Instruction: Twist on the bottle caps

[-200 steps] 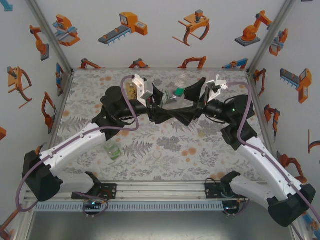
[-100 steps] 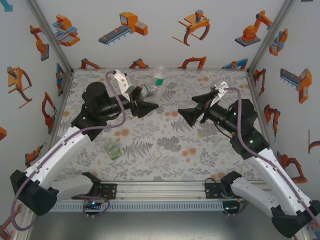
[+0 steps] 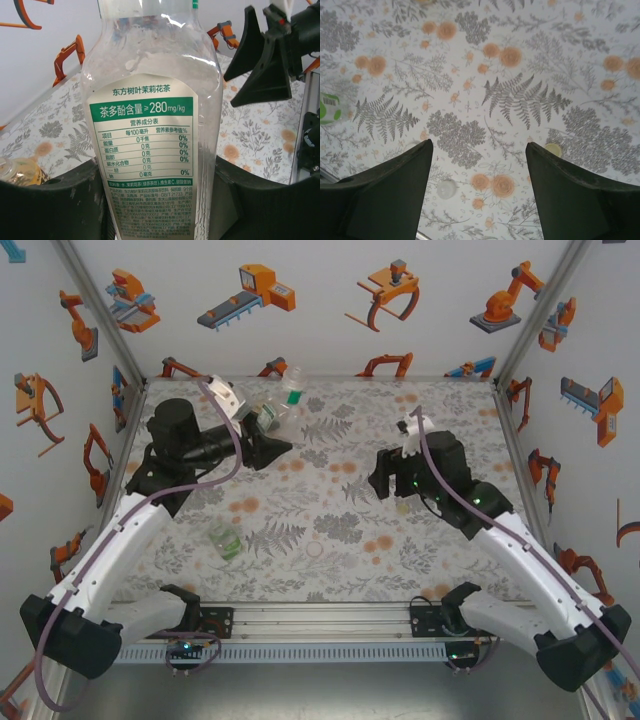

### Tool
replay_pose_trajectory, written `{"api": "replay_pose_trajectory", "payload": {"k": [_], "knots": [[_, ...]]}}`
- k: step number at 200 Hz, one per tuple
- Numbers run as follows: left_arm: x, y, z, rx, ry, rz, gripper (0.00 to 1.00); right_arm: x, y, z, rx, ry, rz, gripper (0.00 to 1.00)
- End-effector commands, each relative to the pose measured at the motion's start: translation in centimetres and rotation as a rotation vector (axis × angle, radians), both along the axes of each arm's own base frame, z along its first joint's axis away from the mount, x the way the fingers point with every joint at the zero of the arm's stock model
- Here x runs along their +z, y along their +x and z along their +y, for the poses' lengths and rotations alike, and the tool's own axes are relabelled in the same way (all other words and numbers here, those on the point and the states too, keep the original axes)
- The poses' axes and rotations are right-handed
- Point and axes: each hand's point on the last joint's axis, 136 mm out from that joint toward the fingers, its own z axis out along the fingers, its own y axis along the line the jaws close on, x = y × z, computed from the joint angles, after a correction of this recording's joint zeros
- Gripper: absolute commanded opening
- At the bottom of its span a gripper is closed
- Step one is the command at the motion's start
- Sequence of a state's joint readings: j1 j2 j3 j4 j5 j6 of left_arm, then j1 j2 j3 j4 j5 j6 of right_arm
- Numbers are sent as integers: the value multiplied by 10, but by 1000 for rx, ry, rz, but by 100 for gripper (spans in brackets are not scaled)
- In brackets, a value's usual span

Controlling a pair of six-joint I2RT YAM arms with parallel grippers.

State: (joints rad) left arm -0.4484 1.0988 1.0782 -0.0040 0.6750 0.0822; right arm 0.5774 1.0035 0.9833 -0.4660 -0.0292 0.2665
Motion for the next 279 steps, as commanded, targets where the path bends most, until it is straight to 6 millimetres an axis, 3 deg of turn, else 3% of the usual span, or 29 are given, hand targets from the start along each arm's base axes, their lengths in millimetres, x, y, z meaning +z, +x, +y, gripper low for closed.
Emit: {"api": "replay_pose_trajectory", "payload": {"k": [1,52,97,146,192,279], "knots": [[-2,-1,7,-5,12,-24,0,-12,-8,5,-40,-37,88,68],[-5,18,33,86,-40,-6,0,-45,-26,51,7,-154,209,68],[-3,13,40,111,-27,-45,0,-74,-39,99,33,-189,309,67],[-3,13,49,171,-27,-67,0,-101,-45,134,47,-253,366,64],[1,14,51,180,-41,-61,0,-127,-47,148,61,-307,406,61],[-3,26,57,210,-57,-25,0,-173,-70,164,127,-384,478,61]]}}
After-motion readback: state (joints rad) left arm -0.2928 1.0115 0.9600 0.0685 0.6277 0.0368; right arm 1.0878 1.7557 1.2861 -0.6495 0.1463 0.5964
